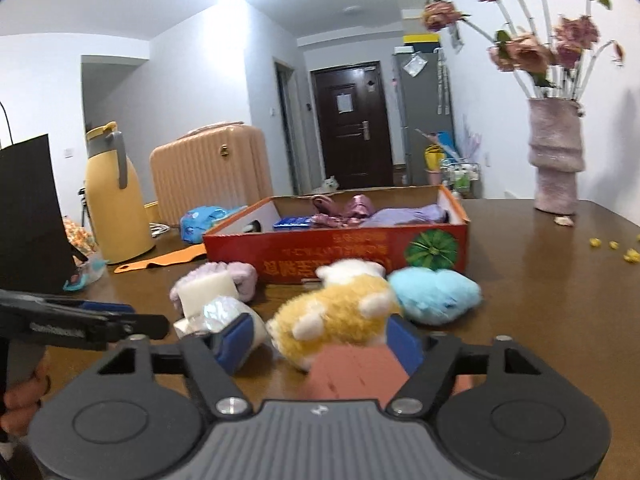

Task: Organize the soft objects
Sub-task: 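Return the right tool to the pile and grasp the white foam wedge, then carry the white foam wedge with the right tool into the box and release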

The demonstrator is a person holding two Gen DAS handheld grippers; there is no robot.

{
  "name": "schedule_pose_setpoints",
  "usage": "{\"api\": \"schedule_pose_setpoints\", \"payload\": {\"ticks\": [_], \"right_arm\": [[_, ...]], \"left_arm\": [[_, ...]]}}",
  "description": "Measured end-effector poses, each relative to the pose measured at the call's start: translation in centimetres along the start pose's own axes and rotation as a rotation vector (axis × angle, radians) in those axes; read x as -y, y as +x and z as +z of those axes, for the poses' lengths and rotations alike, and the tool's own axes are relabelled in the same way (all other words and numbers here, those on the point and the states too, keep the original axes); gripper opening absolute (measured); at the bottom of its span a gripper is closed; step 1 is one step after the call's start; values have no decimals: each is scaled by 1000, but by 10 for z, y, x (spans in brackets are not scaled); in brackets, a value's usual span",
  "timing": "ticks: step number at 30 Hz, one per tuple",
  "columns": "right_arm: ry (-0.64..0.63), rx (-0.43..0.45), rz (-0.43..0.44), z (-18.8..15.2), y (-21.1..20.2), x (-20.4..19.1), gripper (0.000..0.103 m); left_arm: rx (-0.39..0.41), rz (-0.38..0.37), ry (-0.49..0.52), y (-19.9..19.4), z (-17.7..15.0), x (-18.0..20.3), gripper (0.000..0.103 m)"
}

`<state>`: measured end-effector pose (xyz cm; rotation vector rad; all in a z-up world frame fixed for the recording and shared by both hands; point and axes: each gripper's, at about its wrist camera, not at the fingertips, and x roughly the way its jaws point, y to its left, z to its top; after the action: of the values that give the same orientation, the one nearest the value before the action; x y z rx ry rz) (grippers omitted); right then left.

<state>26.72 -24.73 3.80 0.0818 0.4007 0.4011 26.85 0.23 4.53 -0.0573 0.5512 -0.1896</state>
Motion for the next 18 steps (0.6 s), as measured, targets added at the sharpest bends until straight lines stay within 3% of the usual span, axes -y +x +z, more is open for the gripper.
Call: {"api": "schedule_pose_setpoints", "payload": {"ticks": [3,7,11,13,15,18], "right_arm": [[-14,-9,60,8,11,-7,63],[-88,-22,105,15,26,-24,63],[-145,-46,132,26,49,-40,63],[-177,-78,144,32,63,-49,63],[-208,-97,147,40,78,-55,62],[-232,-134,122,53,98,-55,59]], "left_arm": [[-21,13,-8,17,2,-8,75],[-108,-4,-48,46,2,-17,73],[-101,-25,8,57,5,-10,71],[-104,-46,17,62,5,-10,63],[-102,-87,24,62,5,-10,34],[-117,-130,-3,59,5,-12,32]]}}
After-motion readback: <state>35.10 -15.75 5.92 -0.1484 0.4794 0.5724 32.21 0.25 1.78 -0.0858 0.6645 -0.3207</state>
